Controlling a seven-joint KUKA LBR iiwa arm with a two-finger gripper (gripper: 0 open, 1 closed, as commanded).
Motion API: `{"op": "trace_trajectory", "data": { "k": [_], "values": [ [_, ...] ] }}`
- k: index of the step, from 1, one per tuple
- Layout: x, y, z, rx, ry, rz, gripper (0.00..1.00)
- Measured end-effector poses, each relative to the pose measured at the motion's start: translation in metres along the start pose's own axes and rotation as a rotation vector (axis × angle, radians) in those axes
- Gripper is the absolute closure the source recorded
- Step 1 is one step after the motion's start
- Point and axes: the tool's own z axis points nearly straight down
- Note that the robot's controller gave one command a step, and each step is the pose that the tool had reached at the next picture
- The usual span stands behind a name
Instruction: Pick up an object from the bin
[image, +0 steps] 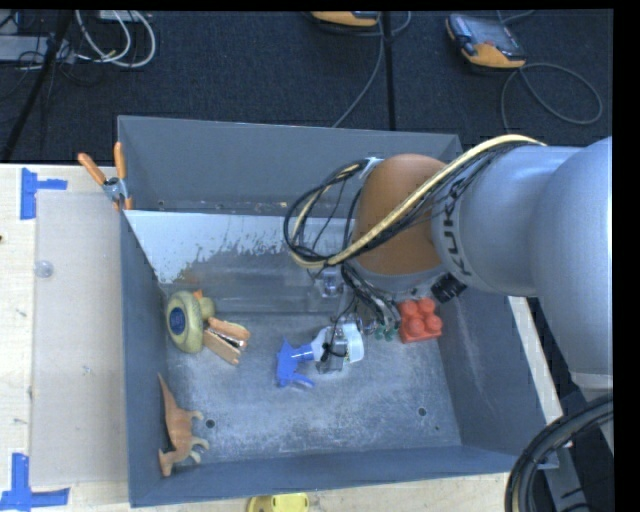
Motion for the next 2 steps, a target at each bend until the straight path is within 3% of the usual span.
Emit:
{"op": "trace_trajectory", "data": {
  "k": [1,2],
  "values": [
    [0.0237,0.0069,0.0401,0.003,0.011,-0.074,1.0],
    [0.0237,0.007,0.0401,0.003,0.011,-0.075,1.0]
  ]
}}
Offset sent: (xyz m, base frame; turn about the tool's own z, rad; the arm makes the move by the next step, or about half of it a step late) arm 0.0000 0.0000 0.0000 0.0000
